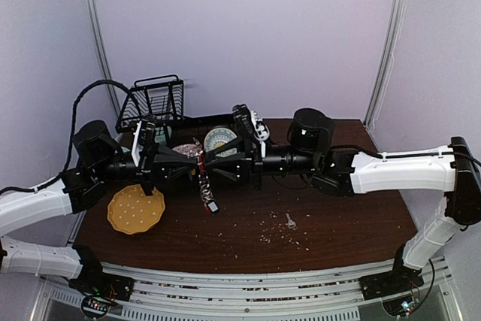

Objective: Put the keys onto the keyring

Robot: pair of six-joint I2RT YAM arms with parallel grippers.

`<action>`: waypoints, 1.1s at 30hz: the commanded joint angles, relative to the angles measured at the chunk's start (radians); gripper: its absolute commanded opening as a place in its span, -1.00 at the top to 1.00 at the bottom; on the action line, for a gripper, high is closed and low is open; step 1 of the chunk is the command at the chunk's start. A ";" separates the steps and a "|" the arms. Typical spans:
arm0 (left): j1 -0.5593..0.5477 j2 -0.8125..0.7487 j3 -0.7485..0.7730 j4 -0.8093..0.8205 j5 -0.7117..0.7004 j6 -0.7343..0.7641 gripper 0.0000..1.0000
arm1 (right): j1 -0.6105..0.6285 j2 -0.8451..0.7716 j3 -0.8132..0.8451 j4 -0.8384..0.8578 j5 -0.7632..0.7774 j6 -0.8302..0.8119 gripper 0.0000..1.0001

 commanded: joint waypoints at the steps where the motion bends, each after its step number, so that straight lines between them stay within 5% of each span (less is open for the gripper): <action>1: -0.013 -0.013 0.039 -0.090 -0.025 0.152 1.00 | -0.008 -0.103 0.067 -0.224 -0.058 -0.117 0.25; 6: -0.022 -0.027 0.047 -0.167 -0.013 0.230 1.00 | 0.000 -0.140 0.129 -0.477 0.008 -0.210 0.41; 11: -0.022 -0.023 0.053 -0.186 0.008 0.250 1.00 | 0.042 -0.139 0.148 -0.514 -0.019 -0.232 0.72; 33: -0.021 0.011 0.068 -0.236 -0.017 0.294 1.00 | 0.060 0.027 0.259 -0.571 0.111 -0.321 0.81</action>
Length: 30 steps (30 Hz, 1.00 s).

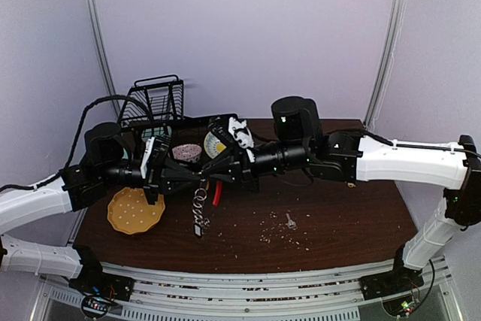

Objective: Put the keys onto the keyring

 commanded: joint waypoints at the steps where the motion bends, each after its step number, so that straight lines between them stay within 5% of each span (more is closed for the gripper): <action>1: -0.004 0.000 0.035 0.032 -0.002 0.017 1.00 | 0.003 0.031 0.053 -0.047 0.012 -0.028 0.81; 17: -0.004 -0.016 0.028 0.036 -0.003 0.019 1.00 | -0.005 0.014 0.037 -0.075 0.022 -0.065 1.00; 18: -0.004 -0.021 0.026 0.045 -0.002 0.016 0.94 | -0.015 -0.005 0.013 -0.039 -0.017 -0.053 1.00; 20: -0.004 -0.033 0.017 0.061 0.010 0.015 0.37 | -0.046 -0.059 -0.072 0.119 -0.113 0.022 1.00; 21: -0.004 -0.040 0.010 0.067 0.016 0.014 0.24 | -0.057 -0.087 -0.128 0.221 -0.165 0.061 1.00; 30: -0.004 -0.070 -0.006 0.088 0.009 0.009 0.20 | -0.052 -0.205 -0.395 0.656 -0.292 -0.002 1.00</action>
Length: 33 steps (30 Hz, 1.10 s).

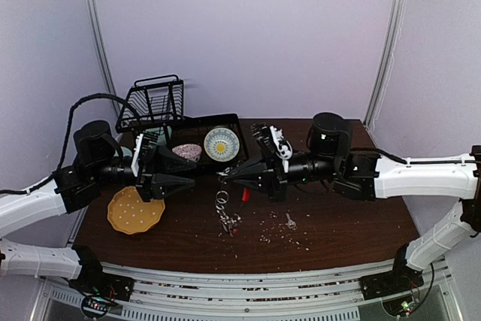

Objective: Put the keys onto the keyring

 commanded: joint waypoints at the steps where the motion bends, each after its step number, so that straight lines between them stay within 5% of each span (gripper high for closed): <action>1: -0.004 -0.009 -0.008 0.060 0.008 -0.002 0.20 | 0.011 -0.062 -0.102 0.312 -0.120 -0.079 1.00; 7: -0.005 0.006 -0.008 0.058 0.003 -0.002 0.20 | 0.012 -0.068 -0.206 0.567 -0.257 -0.197 1.00; 20: -0.004 0.014 -0.010 0.055 -0.009 0.000 0.20 | 0.024 -0.082 -0.108 0.334 -0.239 -0.262 1.00; 22: -0.004 0.013 -0.011 0.055 -0.016 0.000 0.20 | 0.024 -0.075 -0.026 0.204 -0.071 -0.151 1.00; 25: -0.004 0.011 -0.011 0.056 -0.030 0.000 0.19 | 0.016 0.012 0.213 -0.213 0.254 -0.057 1.00; 30: -0.004 -0.001 -0.008 0.055 -0.046 -0.003 0.19 | -0.066 0.243 0.487 -0.644 0.588 0.193 1.00; 33: -0.004 -0.009 -0.009 0.057 -0.045 -0.005 0.19 | -0.091 0.335 0.583 -0.820 0.586 0.233 1.00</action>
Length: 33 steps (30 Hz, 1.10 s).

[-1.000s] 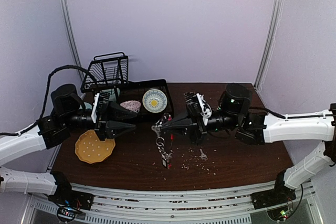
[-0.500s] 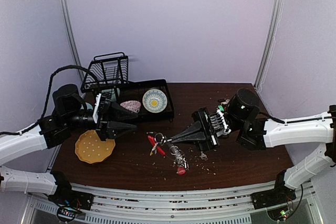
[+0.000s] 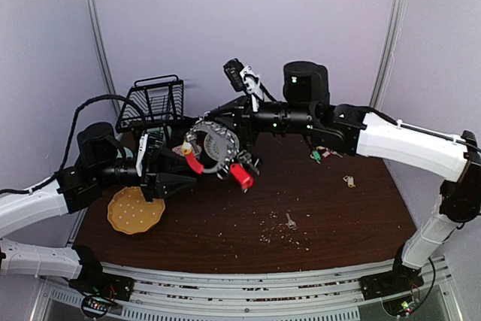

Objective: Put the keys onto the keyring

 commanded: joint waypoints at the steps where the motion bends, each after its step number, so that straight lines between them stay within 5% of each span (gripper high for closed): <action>1: -0.010 -0.023 0.003 0.064 0.016 -0.002 0.19 | -0.041 0.137 0.067 -0.420 0.154 0.135 1.00; 8: -0.010 -0.024 0.001 0.069 0.014 -0.008 0.20 | 0.013 0.021 -0.116 -0.123 -0.227 0.040 1.00; 14: -0.010 0.002 0.004 0.077 0.033 -0.031 0.42 | 0.015 -0.042 -0.300 0.200 -0.397 0.088 1.00; 25: -0.012 0.003 -0.009 0.123 0.126 -0.062 0.47 | 0.017 -0.053 -0.414 0.521 -0.572 0.166 1.00; 33: -0.012 -0.003 -0.013 0.139 0.154 -0.074 0.38 | 0.033 -0.062 -0.470 0.680 -0.500 0.097 1.00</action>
